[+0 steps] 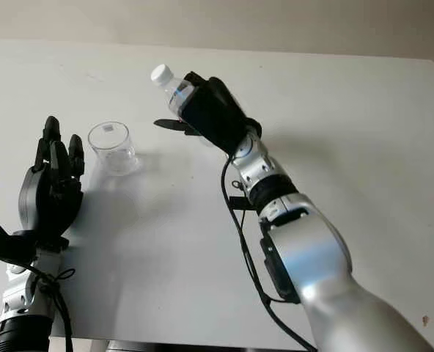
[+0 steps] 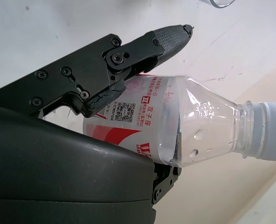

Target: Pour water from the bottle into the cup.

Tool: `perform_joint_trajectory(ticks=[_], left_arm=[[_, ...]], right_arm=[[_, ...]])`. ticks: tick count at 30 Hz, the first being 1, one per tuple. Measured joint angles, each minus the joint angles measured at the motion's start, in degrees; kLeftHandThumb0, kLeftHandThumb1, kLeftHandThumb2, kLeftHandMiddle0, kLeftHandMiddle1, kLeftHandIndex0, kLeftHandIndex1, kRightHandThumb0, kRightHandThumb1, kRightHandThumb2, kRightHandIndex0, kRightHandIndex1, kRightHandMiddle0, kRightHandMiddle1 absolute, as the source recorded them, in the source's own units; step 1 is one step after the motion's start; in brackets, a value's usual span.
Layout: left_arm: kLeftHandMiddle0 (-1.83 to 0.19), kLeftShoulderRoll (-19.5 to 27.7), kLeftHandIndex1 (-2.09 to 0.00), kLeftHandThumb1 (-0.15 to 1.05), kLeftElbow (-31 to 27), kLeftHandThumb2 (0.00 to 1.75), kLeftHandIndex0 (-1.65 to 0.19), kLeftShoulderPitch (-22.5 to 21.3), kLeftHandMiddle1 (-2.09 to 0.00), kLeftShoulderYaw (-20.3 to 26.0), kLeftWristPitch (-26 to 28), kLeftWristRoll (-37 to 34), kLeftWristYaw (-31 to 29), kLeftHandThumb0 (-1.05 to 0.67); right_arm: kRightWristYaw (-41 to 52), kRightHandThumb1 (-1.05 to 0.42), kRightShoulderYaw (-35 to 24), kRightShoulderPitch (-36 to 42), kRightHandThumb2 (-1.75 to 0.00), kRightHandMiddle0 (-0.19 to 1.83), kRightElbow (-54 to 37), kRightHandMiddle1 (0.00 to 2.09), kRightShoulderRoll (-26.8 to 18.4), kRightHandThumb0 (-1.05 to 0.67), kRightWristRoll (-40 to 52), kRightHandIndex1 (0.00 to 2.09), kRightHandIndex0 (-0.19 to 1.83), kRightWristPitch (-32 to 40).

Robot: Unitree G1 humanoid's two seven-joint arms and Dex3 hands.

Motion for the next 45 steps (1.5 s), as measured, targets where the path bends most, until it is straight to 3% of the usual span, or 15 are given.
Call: perform_joint_trajectory(ticks=[10,15,20,31,32,33,37,45], left_arm=[[0.18,-0.33,-0.03,1.05,0.10,0.46,0.19,0.02,-0.05,-0.17,-0.73,-0.01,-0.27,-0.76],[0.18,-0.59,-0.03,1.05,0.04,0.48,0.18,0.04,-0.05,-0.32,-0.80,0.33,0.32,-0.74],[0.19,-1.13,-0.02,1.05,-0.36,0.49,0.19,0.11,-0.05,-1.03,-0.80,0.79,1.11,-0.74],[0.19,-2.01,0.00,1.05,-0.32,0.51,0.19,0.28,-0.02,-1.96,-2.46,2.17,1.66,-0.77],[0.19,-2.11,0.00,1.05,-0.34,0.50,0.19,0.28,-0.03,-1.97,-2.48,2.23,1.87,-0.77],[0.19,-2.21,0.00,1.05,-0.38,0.50,0.19,0.29,-0.03,-1.98,-2.54,2.27,2.08,-0.77],[0.19,-2.87,0.00,1.05,-1.04,0.49,0.19,0.63,-0.03,-2.04,-2.70,2.30,2.72,-0.77],[0.19,-3.48,-0.02,1.05,-2.05,0.47,0.19,1.31,-0.05,-1.99,-2.62,2.25,3.47,-0.77]], right_arm=[[-4.63,-1.02,6.54,-4.24,-0.16,1.15,1.88,2.09,-0.06,-0.21,-8.58,2.09,1.22,1.39],[-5.82,-1.05,9.78,-6.35,-0.13,1.01,2.28,2.09,0.52,-0.22,-12.22,2.09,1.19,2.31],[-6.47,-1.05,11.97,-7.85,-0.15,0.58,2.73,2.09,1.66,-0.21,-14.27,2.09,0.95,3.50],[-9.50,-1.01,17.21,-10.58,-0.05,0.14,4.49,2.09,5.22,-0.23,-19.75,2.09,0.47,7.81],[-9.93,-1.00,17.85,-10.68,-0.05,0.08,4.64,2.03,5.59,-0.23,-20.30,2.09,0.47,8.19],[-10.29,-0.97,18.27,-10.72,-0.05,0.14,4.75,1.80,5.92,-0.24,-20.81,2.09,0.48,8.32],[-12.19,-0.92,21.65,-11.04,-0.05,0.34,5.14,1.30,6.62,-0.31,-24.27,2.09,0.53,8.67],[-15.03,-0.90,27.70,-11.20,-0.05,0.43,5.77,1.03,7.01,-0.33,-30.33,2.09,0.60,9.34]])
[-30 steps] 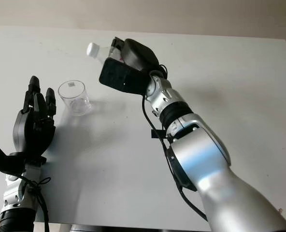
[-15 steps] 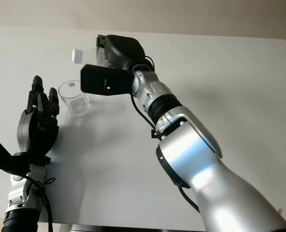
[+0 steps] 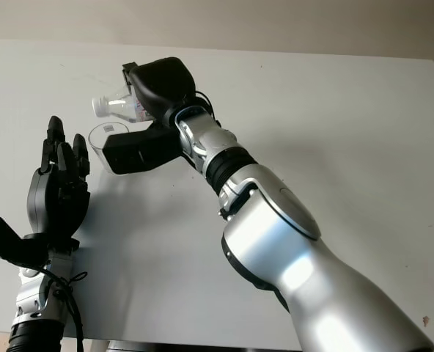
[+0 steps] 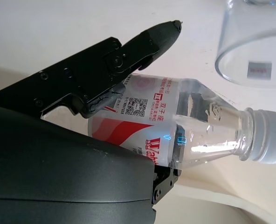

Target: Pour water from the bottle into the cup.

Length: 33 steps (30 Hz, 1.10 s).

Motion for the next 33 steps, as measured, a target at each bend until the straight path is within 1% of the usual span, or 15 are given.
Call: perform_joint_trajectory(ticks=[2,3,4,6,7,8,11,15,18,19,23,28,30,33], left_arm=[[0.19,0.00,-0.02,1.05,0.02,0.47,0.19,-0.01,-0.05,0.08,0.00,-0.04,-0.01,-0.78],[0.19,0.00,-0.02,1.05,0.04,0.47,0.19,-0.01,-0.05,0.08,0.00,-0.04,-0.01,-0.78],[0.19,0.01,-0.02,1.05,0.05,0.47,0.19,-0.02,-0.05,0.09,0.00,-0.03,-0.01,-0.78],[0.19,0.04,-0.01,1.05,0.09,0.47,0.19,-0.02,-0.04,0.11,-0.01,-0.04,-0.04,-0.77],[0.19,0.05,-0.01,1.05,0.13,0.47,0.19,-0.03,-0.05,0.14,-0.01,-0.08,-0.16,-0.77],[0.19,0.06,-0.01,1.05,0.15,0.47,0.19,-0.03,-0.05,0.18,-0.01,-0.14,-0.36,-0.77],[0.19,0.09,-0.01,1.05,0.19,0.47,0.19,-0.06,-0.05,0.20,-0.01,-0.16,-0.50,-0.77],[0.18,0.10,-0.02,1.05,0.21,0.48,0.19,-0.06,-0.05,0.24,-0.01,-0.16,-0.50,-0.76],[0.18,0.11,-0.02,1.05,0.22,0.48,0.19,-0.06,-0.05,0.26,-0.01,-0.22,-0.60,-0.75],[0.18,0.11,-0.02,1.05,0.22,0.49,0.18,-0.06,-0.06,0.26,-0.01,-0.21,-0.60,-0.75],[0.18,0.15,-0.03,1.05,0.42,0.47,0.19,-0.13,-0.05,0.25,0.00,-0.21,-0.59,-0.76],[0.17,0.30,-0.03,1.05,0.89,0.48,0.18,-0.30,-0.06,0.18,-0.02,-0.08,-0.59,-0.77],[0.18,0.30,-0.03,1.05,0.93,0.49,0.19,-0.33,-0.05,0.15,-0.02,-0.07,-0.57,-0.77],[0.19,0.27,-0.02,1.05,1.01,0.48,0.19,-0.41,-0.05,0.12,-0.05,-0.08,-0.56,-0.77]], right_arm=[[-0.65,-0.91,1.47,-0.02,-0.06,0.44,0.00,0.96,-0.01,-0.33,-1.29,2.09,0.61,-0.01],[-0.94,-0.91,2.21,-0.06,-0.06,0.38,0.02,0.88,-0.06,-0.35,-2.25,2.09,0.63,0.01],[-1.22,-0.92,3.25,-0.11,-0.05,0.40,0.04,0.79,-0.16,-0.35,-3.21,2.09,0.63,0.05],[-1.65,-0.92,4.77,-0.22,-0.05,0.41,0.07,0.86,-0.30,-0.35,-4.70,2.09,0.61,0.09],[-1.65,-0.92,5.38,-0.31,-0.05,0.38,0.09,1.07,-0.37,-0.36,-5.22,2.09,0.58,0.11],[-1.61,-0.92,5.92,-0.40,-0.05,0.36,0.09,1.16,-0.48,-0.36,-5.64,2.09,0.57,0.17],[-1.16,-0.92,7.37,-0.71,-0.05,0.36,0.13,1.29,-1.01,-0.36,-6.90,2.09,0.56,0.25],[-0.79,-0.90,8.43,-0.81,-0.05,0.35,0.23,1.33,-1.45,-0.40,-7.69,2.09,0.61,0.24],[-0.69,-0.90,9.49,-1.12,-0.05,0.30,0.23,1.42,-1.60,-0.43,-8.48,2.09,0.58,0.15],[-0.76,-0.90,10.03,-1.31,-0.05,0.29,0.24,1.46,-1.66,-0.46,-9.05,2.09,0.58,0.07],[-1.44,-0.92,11.91,-1.94,-0.05,0.22,0.23,1.58,-1.71,-0.49,-10.80,2.09,0.60,0.04],[-2.33,-0.96,12.60,-1.93,-0.07,0.20,0.24,1.59,-1.94,-0.43,-11.20,2.09,0.57,-0.53],[-3.93,-0.96,12.99,-1.92,-0.06,0.24,0.26,1.60,-2.05,-0.42,-11.81,2.09,0.63,-0.68],[-5.30,-0.98,12.09,-1.83,-0.06,0.22,0.26,1.63,-2.08,-0.37,-10.75,2.09,0.65,-1.55]])
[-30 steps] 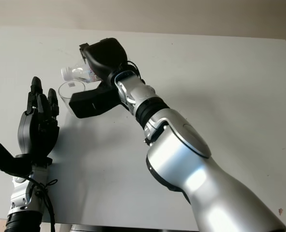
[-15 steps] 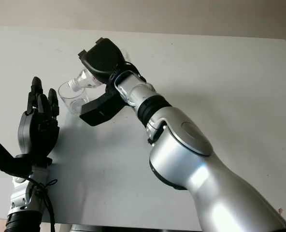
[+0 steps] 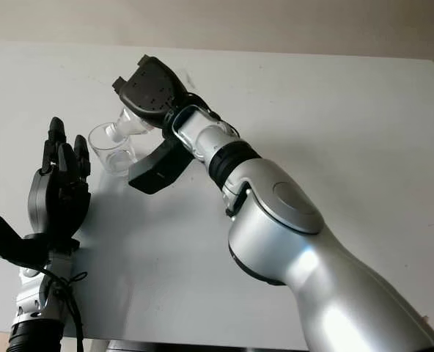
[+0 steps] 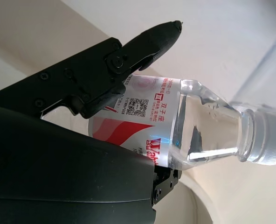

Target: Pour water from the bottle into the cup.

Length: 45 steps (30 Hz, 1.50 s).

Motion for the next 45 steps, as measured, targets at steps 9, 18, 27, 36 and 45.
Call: perform_joint_trajectory(ticks=[9,18,27,36,45], left_arm=[[0.18,-0.10,-0.02,1.05,0.01,0.48,0.19,-0.06,-0.05,0.08,0.01,-0.02,0.34,-0.77],[0.17,0.07,-0.04,1.05,0.33,0.48,0.17,-0.10,-0.06,0.14,-0.02,-0.23,-0.31,-0.77],[0.16,0.21,-0.04,1.05,0.39,0.50,0.18,-0.12,-0.05,0.22,0.10,-0.53,-0.50,-0.74],[0.17,0.26,-0.04,1.05,1.17,0.52,0.19,-0.83,-0.05,0.20,0.43,-0.59,-0.90,-0.73],[0.17,0.66,-0.03,1.05,1.32,0.47,0.19,-0.69,-0.05,0.10,0.59,-0.40,-1.02,-0.79]], right_arm=[[1.36,-0.99,-13.54,2.10,-0.06,0.33,-0.19,1.57,0.45,-0.26,15.12,2.09,0.73,-3.71],[1.44,-1.05,-26.45,3.95,-0.14,0.41,-0.32,2.09,0.57,-0.18,27.64,2.09,0.96,-7.54],[15.61,-0.92,-49.01,4.94,-0.46,1.58,-2.60,2.09,0.33,-0.23,52.18,2.09,1.53,-8.03],[33.91,-0.94,-64.33,11.86,-0.45,1.32,-12.43,2.09,-2.21,-0.20,71.54,2.09,1.36,-1.64],[43.49,-1.05,-64.79,30.47,-0.32,1.02,-38.45,2.09,-8.34,-0.17,75.91,2.09,1.26,9.29]])
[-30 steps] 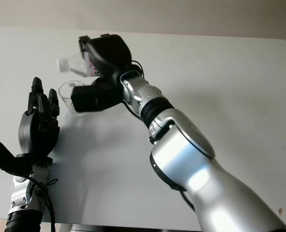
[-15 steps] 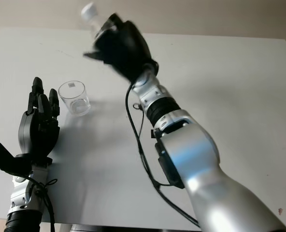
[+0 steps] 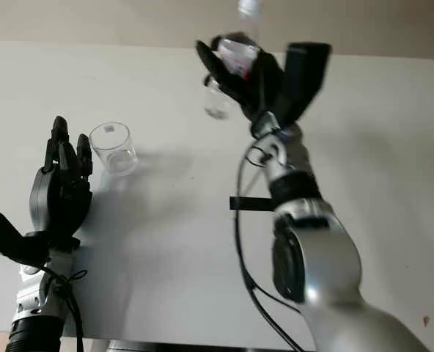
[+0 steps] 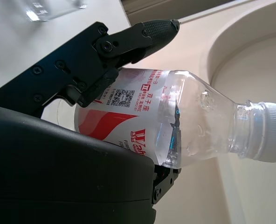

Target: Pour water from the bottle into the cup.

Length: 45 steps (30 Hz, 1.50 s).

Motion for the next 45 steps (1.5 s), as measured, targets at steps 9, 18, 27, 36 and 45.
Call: perform_joint_trajectory(ticks=[9,18,27,36,45], left_arm=[[0.17,0.56,-0.03,1.05,-0.81,0.44,0.19,0.94,-0.05,0.39,0.91,-0.72,-0.72,-0.79],[0.19,0.77,0.00,1.05,-0.97,0.46,0.19,1.22,-0.04,1.02,1.57,-2.25,-2.36,-0.76],[0.19,0.84,0.00,1.05,-1.90,0.45,0.19,1.72,-0.03,1.27,3.13,-2.32,-2.47,-0.77],[0.19,1.03,0.00,1.05,-2.56,0.44,0.19,2.24,-0.03,1.75,3.80,-2.32,-2.53,-0.77],[0.19,1.99,0.00,1.05,-2.57,0.44,0.19,2.52,-0.03,1.92,4.37,-2.50,-3.08,-0.76]], right_arm=[[1.72,-1.05,3.27,17.53,-0.31,0.92,-24.27,2.09,-3.13,-0.16,-0.58,2.09,1.18,7.87],[3.58,-1.05,7.33,27.87,-0.30,0.72,-38.19,2.09,-4.32,-0.18,-2.09,2.09,0.97,8.63],[1.75,-1.05,9.63,28.85,-0.34,0.83,-39.52,2.09,-4.27,-0.16,-3.30,2.09,1.21,13.01],[0.04,-1.05,10.39,28.80,-0.35,0.99,-36.90,2.09,-3.85,-0.16,-3.51,2.09,1.36,15.60],[-1.08,-1.05,10.19,28.85,-0.35,1.09,-34.31,2.09,-3.04,-0.18,-3.74,2.09,1.41,14.56]])
